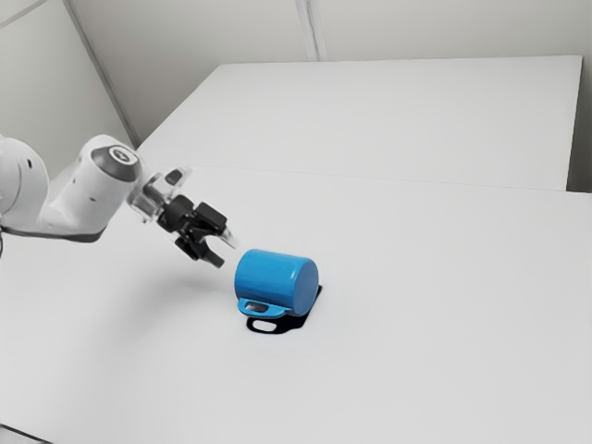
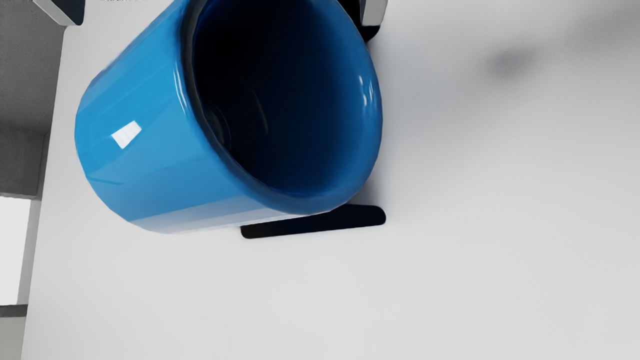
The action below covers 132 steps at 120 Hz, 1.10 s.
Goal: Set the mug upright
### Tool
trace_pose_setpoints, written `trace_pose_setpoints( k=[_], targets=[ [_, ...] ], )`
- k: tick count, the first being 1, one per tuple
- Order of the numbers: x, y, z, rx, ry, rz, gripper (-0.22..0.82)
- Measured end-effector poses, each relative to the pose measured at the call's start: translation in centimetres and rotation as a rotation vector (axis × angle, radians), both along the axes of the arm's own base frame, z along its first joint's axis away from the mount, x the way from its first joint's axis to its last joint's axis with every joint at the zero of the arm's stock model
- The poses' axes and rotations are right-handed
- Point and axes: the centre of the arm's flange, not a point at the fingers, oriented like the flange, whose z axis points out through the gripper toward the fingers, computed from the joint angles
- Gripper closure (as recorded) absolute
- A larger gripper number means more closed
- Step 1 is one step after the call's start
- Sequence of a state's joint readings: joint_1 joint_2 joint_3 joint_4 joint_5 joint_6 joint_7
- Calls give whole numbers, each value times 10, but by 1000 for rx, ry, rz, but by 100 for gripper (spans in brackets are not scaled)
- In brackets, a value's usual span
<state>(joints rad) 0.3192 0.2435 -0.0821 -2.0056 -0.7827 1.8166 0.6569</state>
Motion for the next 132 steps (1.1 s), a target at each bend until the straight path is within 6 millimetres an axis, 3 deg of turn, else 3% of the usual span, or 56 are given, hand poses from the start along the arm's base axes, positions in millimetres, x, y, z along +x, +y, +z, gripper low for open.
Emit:
trace_pose_setpoints(
  k=[63, 96, 132],
  targets=[
    [1, -37, -43, -269, 1, -23, 1],
    [-5, -40, -50, -345, 7, -23, 41],
    [-5, -54, -46, -383, -5, -59, 67]
  ],
)
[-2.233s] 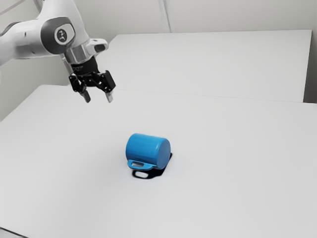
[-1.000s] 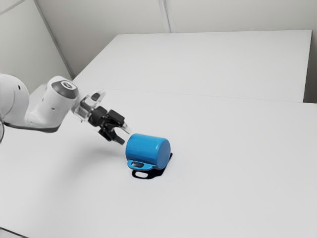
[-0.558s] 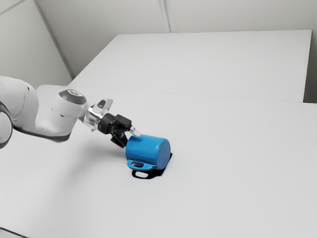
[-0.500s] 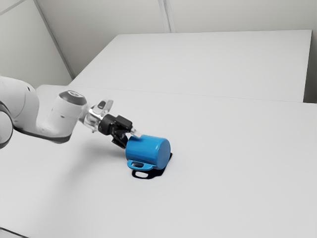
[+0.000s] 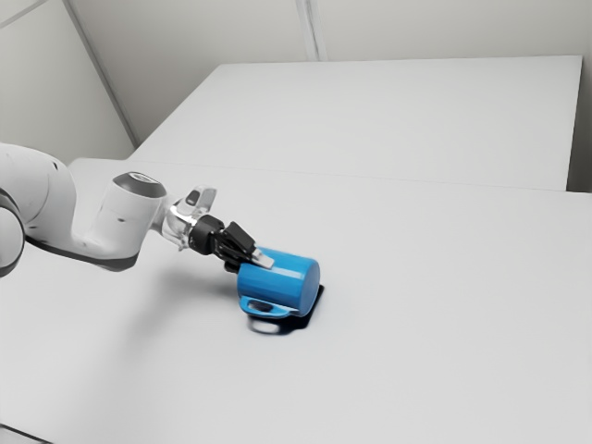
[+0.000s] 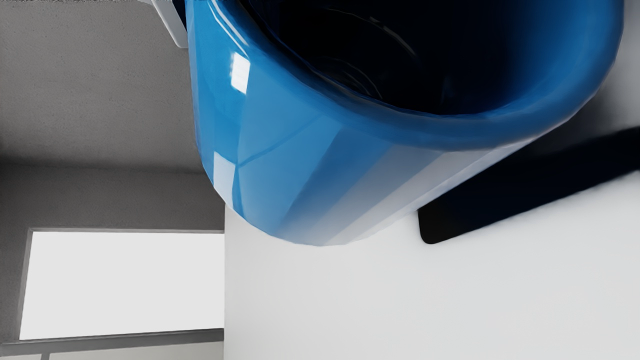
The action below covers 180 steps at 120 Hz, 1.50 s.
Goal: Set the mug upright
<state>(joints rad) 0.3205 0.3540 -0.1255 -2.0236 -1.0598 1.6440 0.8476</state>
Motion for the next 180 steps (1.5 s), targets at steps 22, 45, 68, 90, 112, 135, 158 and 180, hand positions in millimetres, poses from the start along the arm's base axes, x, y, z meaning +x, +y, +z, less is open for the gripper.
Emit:
trace_pose_setpoints(
  k=[22, 45, 68, 90, 112, 135, 158, 180],
  targets=[
    [1, -6, 10, 4, -25, -16, 75],
    [1, -14, 53, 82, -115, -65, 78],
    [-4, -28, 98, 418, -276, -243, 78],
    [-18, -44, 112, 744, -435, -404, 78],
    [-35, -71, 110, 939, -587, -503, 78],
    [-47, -75, 107, 1048, -683, -519, 78],
    [-48, -74, 103, 1081, -718, -505, 77],
    [-47, -75, 101, 1076, -730, -499, 44]
  ],
)
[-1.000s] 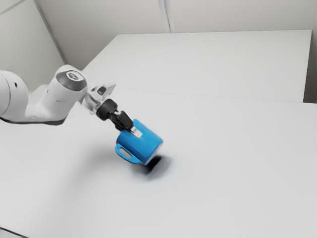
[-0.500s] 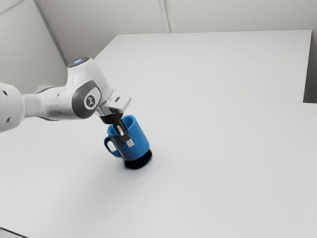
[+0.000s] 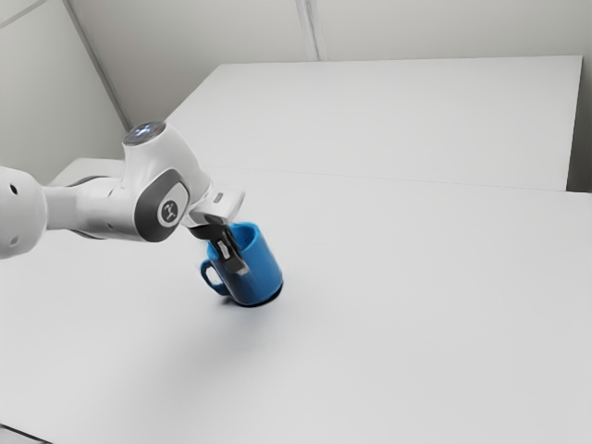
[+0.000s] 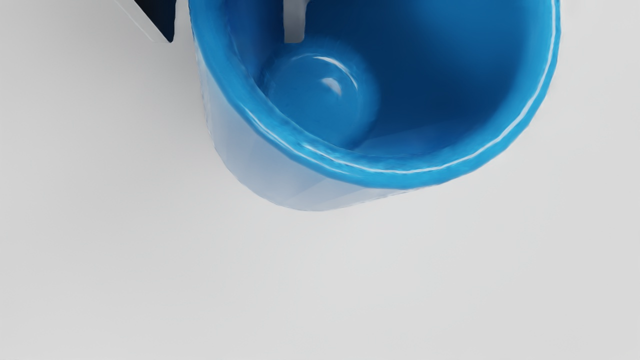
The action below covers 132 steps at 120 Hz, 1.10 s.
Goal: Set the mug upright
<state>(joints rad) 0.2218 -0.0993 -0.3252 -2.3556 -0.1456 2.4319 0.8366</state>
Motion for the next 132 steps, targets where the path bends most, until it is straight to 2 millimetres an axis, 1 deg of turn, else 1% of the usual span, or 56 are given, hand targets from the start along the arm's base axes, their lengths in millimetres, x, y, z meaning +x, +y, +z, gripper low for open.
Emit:
trace_pose_setpoints(
  k=[12, 27, 48, 60, 68, 78, 88, 92, 102, 109, 118, 132],
  targets=[
    [0, 1, 0, -2, -3, -2, 28],
    [1, 1, 0, -3, -4, -5, 15],
    [1, 2, 2, -2, -9, -10, 7],
    [2, -1, 11, -5, 2, 1, 4],
    [4, -4, 21, -11, 20, 29, 3],
    [12, -4, 41, -27, 43, 96, 2],
    [25, 1, 70, -49, 65, 182, 1],
    [32, 2, 88, -52, 58, 209, 1],
    [45, 3, 145, -29, 25, 257, 1],
    [49, 3, 175, -20, 20, 291, 1],
    [60, 9, 198, -22, 41, 343, 0],
    [67, 29, 215, -22, 87, 440, 0]
  ],
)
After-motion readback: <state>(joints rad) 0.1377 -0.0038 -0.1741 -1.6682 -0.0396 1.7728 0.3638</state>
